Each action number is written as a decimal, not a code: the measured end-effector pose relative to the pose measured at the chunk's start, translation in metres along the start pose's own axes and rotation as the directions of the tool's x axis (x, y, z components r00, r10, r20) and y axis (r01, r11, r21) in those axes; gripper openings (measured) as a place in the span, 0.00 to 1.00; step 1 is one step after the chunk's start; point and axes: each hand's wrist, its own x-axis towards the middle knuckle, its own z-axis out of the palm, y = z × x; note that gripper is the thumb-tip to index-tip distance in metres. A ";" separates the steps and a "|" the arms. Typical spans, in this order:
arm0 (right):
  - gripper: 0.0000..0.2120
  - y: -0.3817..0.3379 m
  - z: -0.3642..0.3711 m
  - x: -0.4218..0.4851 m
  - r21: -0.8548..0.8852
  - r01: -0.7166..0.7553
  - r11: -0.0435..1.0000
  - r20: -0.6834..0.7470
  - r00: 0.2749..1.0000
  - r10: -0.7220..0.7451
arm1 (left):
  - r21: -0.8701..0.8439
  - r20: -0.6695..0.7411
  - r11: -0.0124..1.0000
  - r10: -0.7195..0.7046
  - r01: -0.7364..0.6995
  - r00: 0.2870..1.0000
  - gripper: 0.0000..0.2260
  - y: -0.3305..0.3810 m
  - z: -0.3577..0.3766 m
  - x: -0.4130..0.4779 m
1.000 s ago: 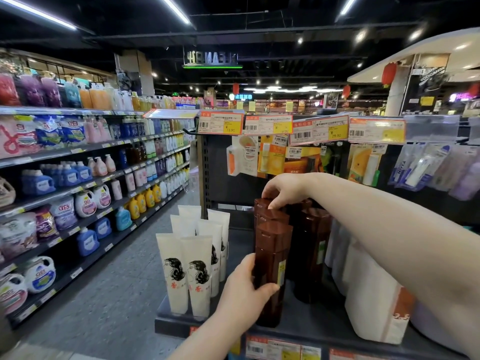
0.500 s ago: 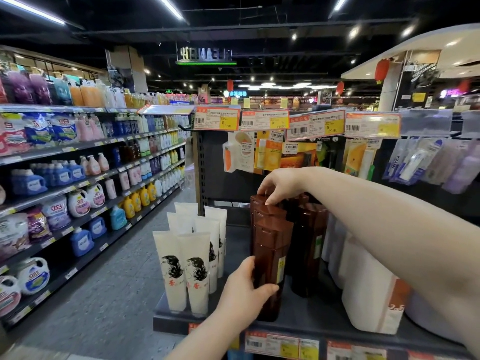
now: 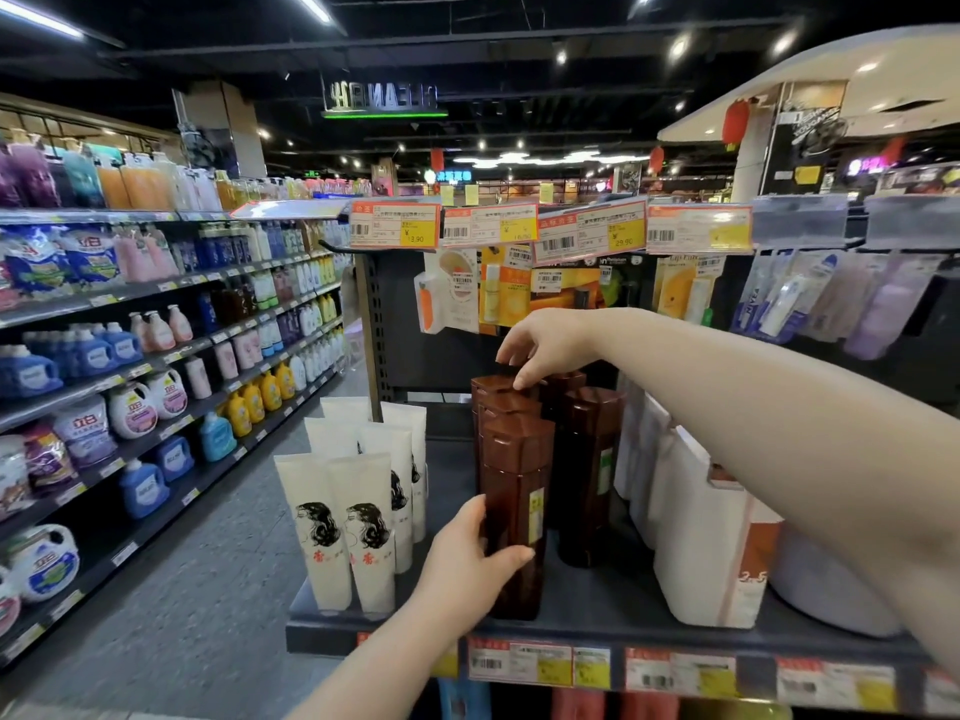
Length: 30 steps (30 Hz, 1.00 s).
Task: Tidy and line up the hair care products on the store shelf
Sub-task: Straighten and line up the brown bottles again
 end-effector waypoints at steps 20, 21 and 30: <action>0.16 0.019 0.018 -0.091 0.025 0.254 0.967 -0.203 0.948 -0.244 | 0.070 -0.351 0.986 -0.121 0.155 0.929 0.26 0.023 0.025 -0.051; 0.16 0.019 0.020 -0.098 0.025 0.258 0.966 -0.208 0.946 -0.247 | 0.072 -0.357 0.984 -0.124 0.160 0.926 0.26 0.024 0.028 -0.056; 0.19 0.032 0.059 -0.182 0.051 0.183 0.982 -0.300 0.940 -0.160 | 0.333 -0.325 0.938 0.015 0.100 0.946 0.24 0.044 0.044 -0.093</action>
